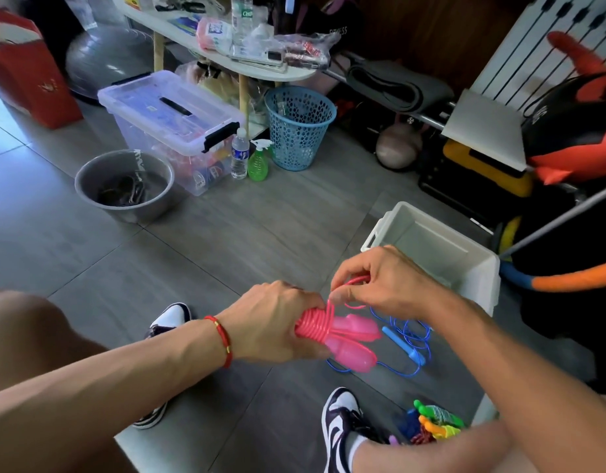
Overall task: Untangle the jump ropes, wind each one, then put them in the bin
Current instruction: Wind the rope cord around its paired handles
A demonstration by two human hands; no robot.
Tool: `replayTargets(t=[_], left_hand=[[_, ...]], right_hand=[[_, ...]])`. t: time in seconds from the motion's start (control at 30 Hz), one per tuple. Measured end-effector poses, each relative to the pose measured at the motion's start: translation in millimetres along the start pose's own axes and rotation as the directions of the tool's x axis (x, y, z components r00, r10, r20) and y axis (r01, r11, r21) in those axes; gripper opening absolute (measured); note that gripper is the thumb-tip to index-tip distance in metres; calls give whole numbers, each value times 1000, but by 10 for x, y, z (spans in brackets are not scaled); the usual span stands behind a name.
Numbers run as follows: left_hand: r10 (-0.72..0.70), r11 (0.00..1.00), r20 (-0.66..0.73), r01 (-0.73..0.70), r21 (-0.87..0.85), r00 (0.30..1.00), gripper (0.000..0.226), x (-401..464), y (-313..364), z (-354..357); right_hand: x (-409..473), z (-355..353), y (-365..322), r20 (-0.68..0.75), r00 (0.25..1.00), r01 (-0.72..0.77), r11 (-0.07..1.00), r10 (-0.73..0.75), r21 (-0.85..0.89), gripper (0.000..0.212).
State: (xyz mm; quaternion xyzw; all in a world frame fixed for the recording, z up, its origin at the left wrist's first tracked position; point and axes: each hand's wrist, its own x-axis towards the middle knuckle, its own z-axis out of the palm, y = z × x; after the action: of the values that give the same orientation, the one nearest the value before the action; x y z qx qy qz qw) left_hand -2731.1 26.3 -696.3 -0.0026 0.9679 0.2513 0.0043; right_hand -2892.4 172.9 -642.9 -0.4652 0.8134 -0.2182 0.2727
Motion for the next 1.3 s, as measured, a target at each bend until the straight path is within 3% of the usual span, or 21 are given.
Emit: replayTargets(t=[0.1,0.2,0.27,0.33,0.37,0.5,0.6,0.73,0.87,0.9,1.07,1.13,1.3], left_hand=[[39,994,38,-35,-103,999,57,-50,59,-70],[56,965,-15,-58,-255,998,50,-91,110,-192],[2,938,-66,-25,-346,998,45,-102,104,-269],[-61,905,-98,14,-424,993,44,-89,76,-309],[-105,884,-115,40,-465,988,43,-74,46,-305],[-316,801,-156,175,-573,936,47,1,-137,-262],[-399,746,-151,225,-627,904,44,0,-254,-244],[-448,751,-204,243,-614,870,53,25,-320,-234],[-455,703,-158,245,-667,877,108,68,-371,-217],[-432,713,-155,232,-661,888,108,59,-370,-221],[-308,656,-158,89,-749,938,50,29,-254,-267],[-350,663,-153,129,-738,924,42,35,-278,-250],[-417,811,-206,260,-523,885,40,59,-389,-183]], right_hand=[[11,1,90,105,994,-33,963,5,269,8],[-8,80,207,90,996,-38,890,-3,453,18],[-49,176,264,59,998,-54,847,27,529,10],[-86,300,251,41,992,-118,805,115,582,52],[-104,400,233,13,991,-118,826,133,550,61],[-140,706,-28,-56,990,-88,865,133,495,47],[-138,850,-130,-141,986,-27,912,93,410,30],[-186,838,-261,-235,968,-9,947,89,322,35],[-232,879,-345,-250,940,-78,862,231,502,18],[-238,892,-343,-249,934,-92,848,255,522,17],[-262,897,-369,-300,919,-118,903,257,413,20],[-276,908,-388,-309,914,-136,916,263,377,21],[-268,913,-453,-330,891,-191,917,311,350,27]])
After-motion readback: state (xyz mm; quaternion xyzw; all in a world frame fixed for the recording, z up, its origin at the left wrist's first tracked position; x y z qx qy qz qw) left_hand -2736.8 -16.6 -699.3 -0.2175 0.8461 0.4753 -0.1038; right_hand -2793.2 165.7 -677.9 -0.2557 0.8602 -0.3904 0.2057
